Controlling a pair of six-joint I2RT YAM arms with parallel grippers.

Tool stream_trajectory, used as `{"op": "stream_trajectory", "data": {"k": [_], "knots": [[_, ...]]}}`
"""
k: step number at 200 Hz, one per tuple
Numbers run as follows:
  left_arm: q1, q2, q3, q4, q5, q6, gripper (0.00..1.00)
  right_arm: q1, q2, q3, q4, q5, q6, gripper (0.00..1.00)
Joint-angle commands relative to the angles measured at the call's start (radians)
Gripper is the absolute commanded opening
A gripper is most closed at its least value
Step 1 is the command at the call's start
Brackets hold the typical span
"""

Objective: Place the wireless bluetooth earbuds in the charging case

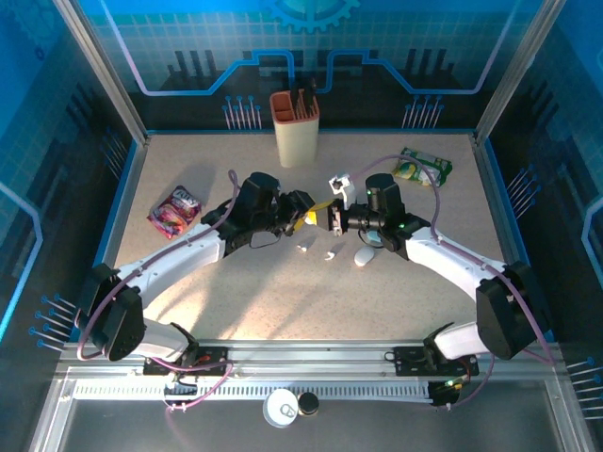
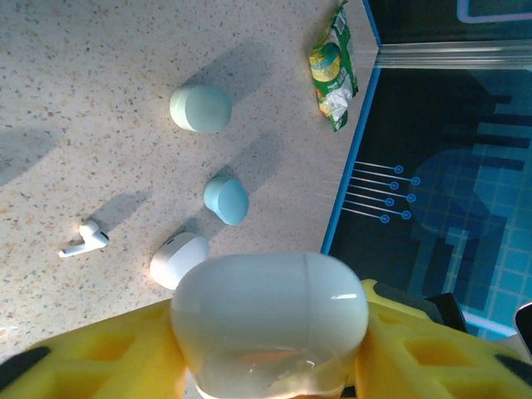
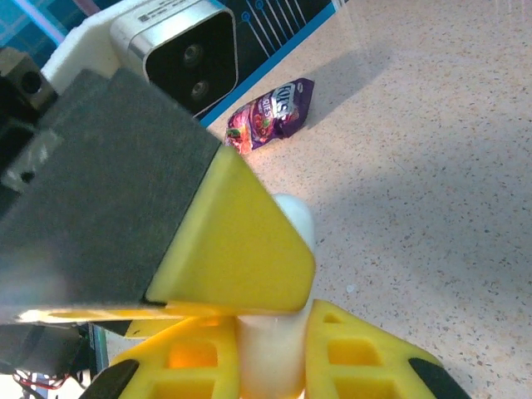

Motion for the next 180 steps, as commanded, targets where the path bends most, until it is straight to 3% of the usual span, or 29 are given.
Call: {"op": "stream_trajectory", "data": {"k": [1,22,37,58,90,120,146,180], "knots": [[0.001,-0.036,-0.021,0.108,0.025,0.022,0.65,-0.007,-0.045,0.035,-0.032,-0.031,-0.058,0.07],[0.003,-0.055,-0.029,0.255,0.037,0.163,0.88,-0.029,-0.073,0.032,-0.081,-0.048,-0.087,0.06],[0.006,-0.076,-0.022,0.292,0.043,0.316,0.99,-0.056,-0.099,0.03,-0.122,-0.072,-0.108,0.06],[0.012,-0.116,-0.023,0.299,0.072,0.574,0.98,-0.099,-0.143,0.037,-0.199,-0.094,-0.14,0.03],[0.012,-0.179,-0.062,0.289,0.317,1.074,0.95,-0.141,-0.223,0.087,-0.402,-0.128,-0.263,0.02],[0.014,-0.226,-0.13,0.274,0.468,1.385,0.96,-0.157,-0.269,0.184,-0.642,-0.217,-0.405,0.01],[0.02,-0.223,-0.126,0.213,0.59,1.498,0.96,-0.143,-0.284,0.266,-0.814,-0.276,-0.514,0.01],[0.022,-0.181,-0.094,0.203,0.718,1.463,0.86,-0.078,-0.29,0.322,-0.891,-0.263,-0.61,0.02]]}}
